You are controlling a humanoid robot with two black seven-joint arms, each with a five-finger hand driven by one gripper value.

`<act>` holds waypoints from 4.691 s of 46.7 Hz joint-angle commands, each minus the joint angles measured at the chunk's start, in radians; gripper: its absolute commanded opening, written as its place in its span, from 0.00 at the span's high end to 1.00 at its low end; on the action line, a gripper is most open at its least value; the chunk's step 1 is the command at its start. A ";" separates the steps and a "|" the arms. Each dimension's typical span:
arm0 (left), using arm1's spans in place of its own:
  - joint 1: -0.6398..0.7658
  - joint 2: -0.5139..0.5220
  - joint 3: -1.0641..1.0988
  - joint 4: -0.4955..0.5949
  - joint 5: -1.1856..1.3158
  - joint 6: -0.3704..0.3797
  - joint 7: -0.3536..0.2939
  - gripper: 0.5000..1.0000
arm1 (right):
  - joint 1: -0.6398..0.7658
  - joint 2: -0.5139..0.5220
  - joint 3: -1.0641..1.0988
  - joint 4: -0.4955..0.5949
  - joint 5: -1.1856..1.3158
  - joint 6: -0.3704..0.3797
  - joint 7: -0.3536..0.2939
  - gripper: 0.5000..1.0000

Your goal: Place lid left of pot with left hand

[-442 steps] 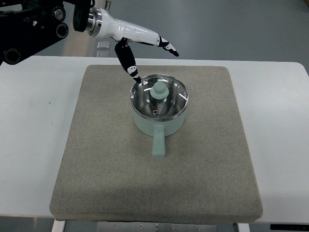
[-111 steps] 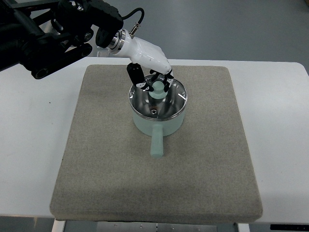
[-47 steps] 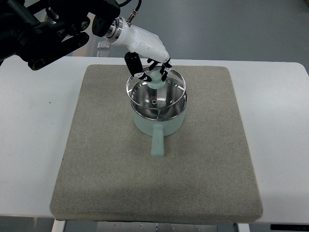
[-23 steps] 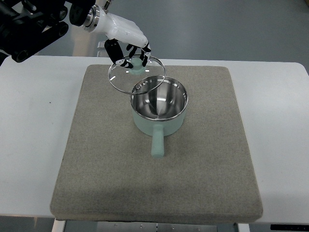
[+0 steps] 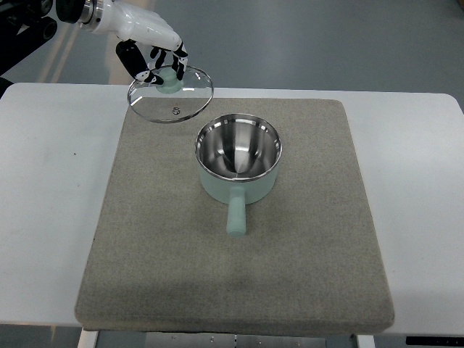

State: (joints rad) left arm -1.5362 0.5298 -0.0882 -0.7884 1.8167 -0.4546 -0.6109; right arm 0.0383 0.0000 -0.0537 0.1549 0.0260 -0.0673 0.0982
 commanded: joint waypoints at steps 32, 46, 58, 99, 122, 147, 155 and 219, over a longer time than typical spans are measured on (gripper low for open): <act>0.071 0.099 0.016 -0.022 0.009 -0.001 0.000 1.00 | 0.000 0.000 0.000 0.000 0.000 0.000 0.000 0.16; 0.116 0.065 0.016 -0.020 0.012 0.001 0.000 1.00 | 0.000 0.000 0.000 0.000 0.000 0.000 0.000 0.16; 0.183 -0.001 0.015 -0.008 0.013 0.005 0.000 1.00 | 0.000 0.000 0.000 0.000 0.000 0.001 0.000 0.16; 0.231 -0.086 -0.025 0.158 -0.290 0.191 0.000 0.08 | 0.000 0.000 0.000 0.000 -0.001 0.000 0.000 0.16; 0.284 -0.307 -0.033 0.537 -0.838 0.260 0.000 0.02 | 0.000 0.000 0.000 0.000 0.000 0.000 0.000 0.16; 0.375 -0.343 -0.033 0.604 -1.573 0.281 0.094 0.02 | 0.000 0.000 0.000 0.000 0.000 0.000 0.000 0.16; 0.432 -0.350 -0.054 0.610 -1.659 0.263 0.099 0.02 | 0.000 0.000 0.000 0.000 0.000 0.000 0.000 0.16; 0.482 -0.421 -0.304 0.635 -1.847 0.214 0.211 0.02 | 0.000 0.000 0.008 0.000 0.002 0.003 0.000 0.16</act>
State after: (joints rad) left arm -1.0524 0.1098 -0.3927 -0.1515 -0.0308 -0.2408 -0.4005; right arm 0.0383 0.0000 -0.0464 0.1549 0.0259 -0.0638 0.0981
